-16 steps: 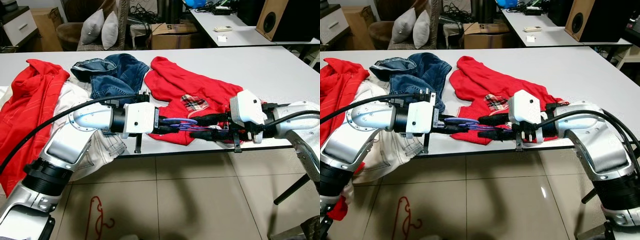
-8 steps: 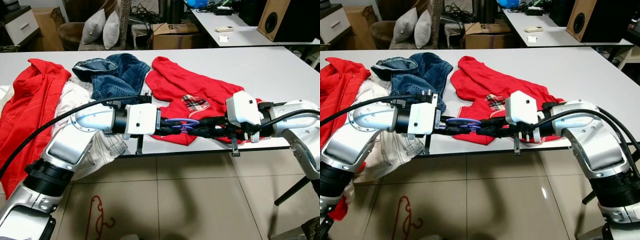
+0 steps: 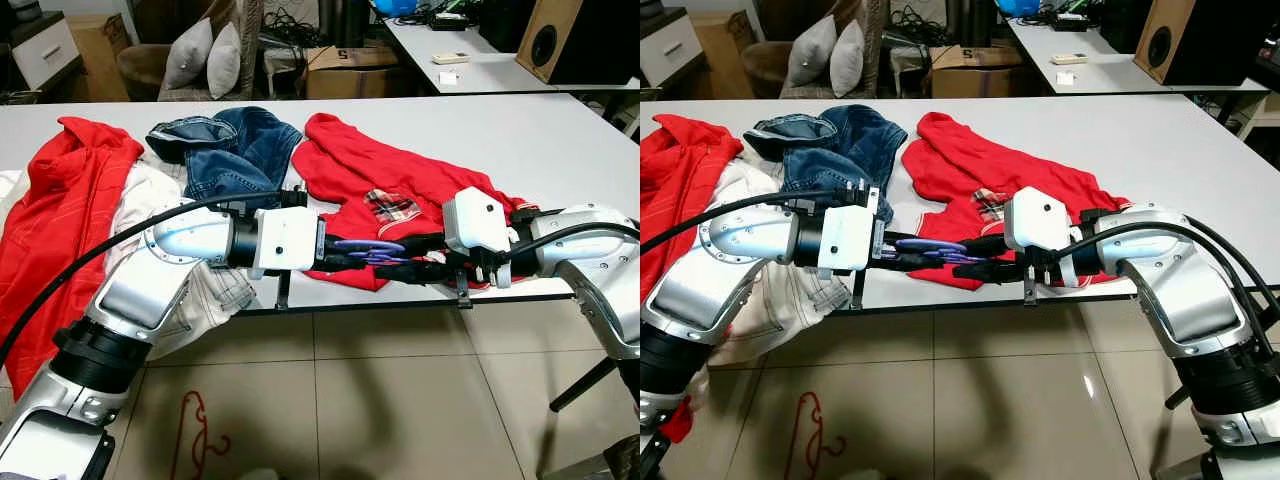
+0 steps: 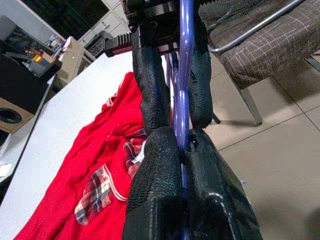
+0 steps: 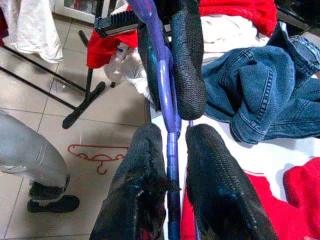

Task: Hang hanger

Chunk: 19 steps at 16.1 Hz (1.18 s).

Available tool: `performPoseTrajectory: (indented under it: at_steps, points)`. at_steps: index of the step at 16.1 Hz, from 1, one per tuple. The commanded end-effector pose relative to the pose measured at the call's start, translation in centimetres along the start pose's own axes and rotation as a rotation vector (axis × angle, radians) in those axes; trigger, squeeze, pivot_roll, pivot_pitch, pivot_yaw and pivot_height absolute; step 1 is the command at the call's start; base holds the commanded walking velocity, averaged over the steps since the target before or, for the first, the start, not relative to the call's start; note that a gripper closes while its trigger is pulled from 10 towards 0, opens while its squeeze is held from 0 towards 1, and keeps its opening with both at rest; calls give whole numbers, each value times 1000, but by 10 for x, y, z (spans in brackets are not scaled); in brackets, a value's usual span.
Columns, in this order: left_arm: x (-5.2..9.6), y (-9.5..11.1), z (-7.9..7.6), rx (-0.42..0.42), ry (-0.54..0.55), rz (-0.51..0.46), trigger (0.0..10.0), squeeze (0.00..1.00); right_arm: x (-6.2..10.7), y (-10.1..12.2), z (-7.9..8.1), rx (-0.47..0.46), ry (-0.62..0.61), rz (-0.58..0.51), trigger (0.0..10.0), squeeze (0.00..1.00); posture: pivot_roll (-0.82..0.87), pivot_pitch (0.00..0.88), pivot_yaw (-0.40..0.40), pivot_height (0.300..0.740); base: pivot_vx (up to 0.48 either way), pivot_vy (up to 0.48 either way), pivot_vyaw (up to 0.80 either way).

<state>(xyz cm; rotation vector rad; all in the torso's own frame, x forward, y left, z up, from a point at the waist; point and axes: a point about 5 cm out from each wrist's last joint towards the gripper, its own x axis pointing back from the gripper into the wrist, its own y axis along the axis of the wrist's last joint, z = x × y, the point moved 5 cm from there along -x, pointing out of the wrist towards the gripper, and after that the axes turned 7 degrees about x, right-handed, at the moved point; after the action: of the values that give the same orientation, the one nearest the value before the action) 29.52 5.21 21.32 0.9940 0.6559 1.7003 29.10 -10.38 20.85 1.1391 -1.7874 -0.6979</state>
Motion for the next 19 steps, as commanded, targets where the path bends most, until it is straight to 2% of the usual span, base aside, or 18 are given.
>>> performPoseTrajectory:
  at_steps: [1, 2, 3, 4, 5, 7, 11, 16, 17, 18, 19]
  points:
    - [-2, 12, 0, -50, -19, -16, 10000, 0, -3, 5, -4, 6, 4, -11, 10000, 0, 35, 0, 31, 740, 0, 0, 0]
    - [-2, 12, 0, -50, -21, -17, 10000, 0, -3, 5, -4, 6, 4, -13, 9529, 0, 35, 0, 29, 740, 0, 0, 0]
    - [-3, 13, -1, -50, -24, -20, 10000, 0, -3, 5, -4, 8, 6, -13, 8431, 0, 36, 0, 29, 740, 0, 0, 0]
    - [-4, 13, -1, -50, -26, -21, 10000, 0, -3, 5, -4, 9, 7, -12, 8431, 0, 36, 0, 29, 740, 0, 0, 0]
    - [-4, 14, -1, -50, -28, -23, 10000, 0, -3, 5, -4, 9, 8, -13, 6941, 0, 36, 0, 28, 740, 0, 0, 0]
    - [-5, 15, -2, -48, -30, -27, 10000, 0, -4, 6, -4, 5, 20, -16, 157, 0, 36, 0, 27, 740, 0, 0, 0]
    - [-5, 19, 1, -51, -24, -41, 10000, 0, -3, 0, 0, -5, 44, 16, 0, 0, 32, 0, 27, 740, 0, 0, 0]
    - [-6, 20, 1, -41, -28, -54, 10000, 0, -3, 3, 0, -8, 42, -5, 0, 0, 22, 0, 36, 740, 0, 0, 0]
    - [-4, 19, 2, 10, -42, -63, 10000, 1000, -3, 5, 1, -5, 43, -13, 0, 0, 18, 0, 39, 740, 0, 0, 0]
    - [-3, 20, 4, 37, -47, -75, 10000, 1000, -3, 6, 2, -3, 45, -18, 0, 0, 15, 0, 41, 740, 0, 0, 0]
    - [0, 22, 9, 27, -36, -90, 10000, 1000, -2, 7, 5, 0, 51, -20, 0, 0, 12, 0, 43, 740, 0, 0, 0]
